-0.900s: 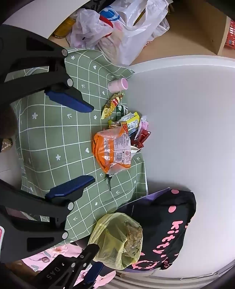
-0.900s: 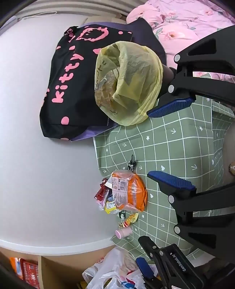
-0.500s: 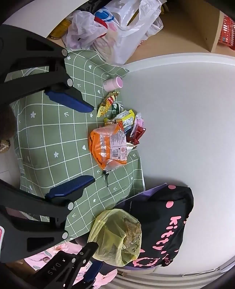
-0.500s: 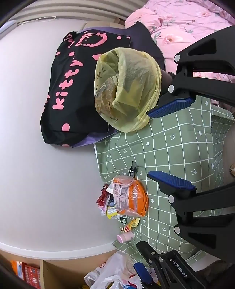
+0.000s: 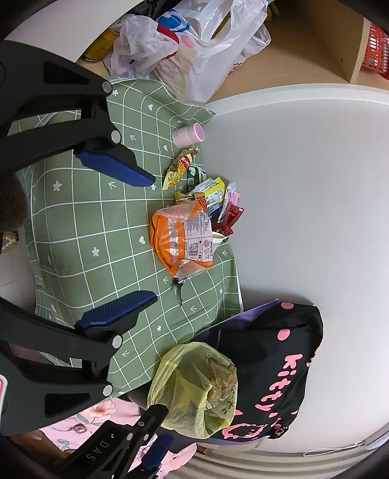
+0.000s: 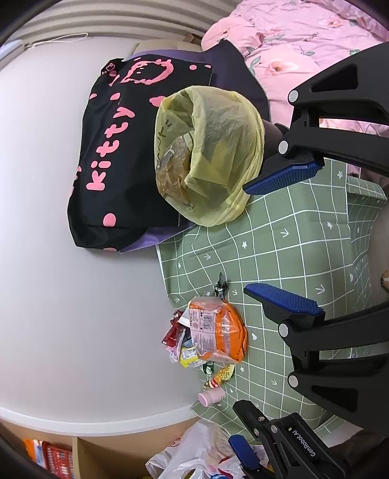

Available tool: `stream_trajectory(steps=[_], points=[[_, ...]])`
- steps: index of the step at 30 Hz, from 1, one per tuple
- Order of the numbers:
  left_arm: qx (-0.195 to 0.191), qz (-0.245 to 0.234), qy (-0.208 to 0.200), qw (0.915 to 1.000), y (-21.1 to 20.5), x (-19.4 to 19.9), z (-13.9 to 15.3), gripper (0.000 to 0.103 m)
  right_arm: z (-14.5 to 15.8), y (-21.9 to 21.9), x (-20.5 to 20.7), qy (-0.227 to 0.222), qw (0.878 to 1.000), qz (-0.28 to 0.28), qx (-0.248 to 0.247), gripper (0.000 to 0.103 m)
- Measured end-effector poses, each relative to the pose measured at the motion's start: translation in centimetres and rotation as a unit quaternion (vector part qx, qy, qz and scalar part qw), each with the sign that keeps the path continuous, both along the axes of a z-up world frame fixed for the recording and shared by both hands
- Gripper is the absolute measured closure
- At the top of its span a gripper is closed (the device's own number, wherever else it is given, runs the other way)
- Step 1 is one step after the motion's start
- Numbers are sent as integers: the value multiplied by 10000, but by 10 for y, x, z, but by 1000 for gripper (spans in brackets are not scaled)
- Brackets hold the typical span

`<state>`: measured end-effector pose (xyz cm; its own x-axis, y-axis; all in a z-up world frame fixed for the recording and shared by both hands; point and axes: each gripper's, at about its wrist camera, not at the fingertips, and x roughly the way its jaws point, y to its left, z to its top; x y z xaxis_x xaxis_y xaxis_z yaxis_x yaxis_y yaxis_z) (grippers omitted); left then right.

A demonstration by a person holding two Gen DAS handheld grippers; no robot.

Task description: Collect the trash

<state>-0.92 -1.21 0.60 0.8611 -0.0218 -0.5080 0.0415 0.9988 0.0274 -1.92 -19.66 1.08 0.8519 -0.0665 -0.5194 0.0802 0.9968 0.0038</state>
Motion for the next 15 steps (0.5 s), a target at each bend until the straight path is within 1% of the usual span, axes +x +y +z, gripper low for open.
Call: stream_trajectory(steps=[15], points=[[7,-1,3,10000,-1,0,-1,35,0,-1,0,-13,10000,-58,-69,45]])
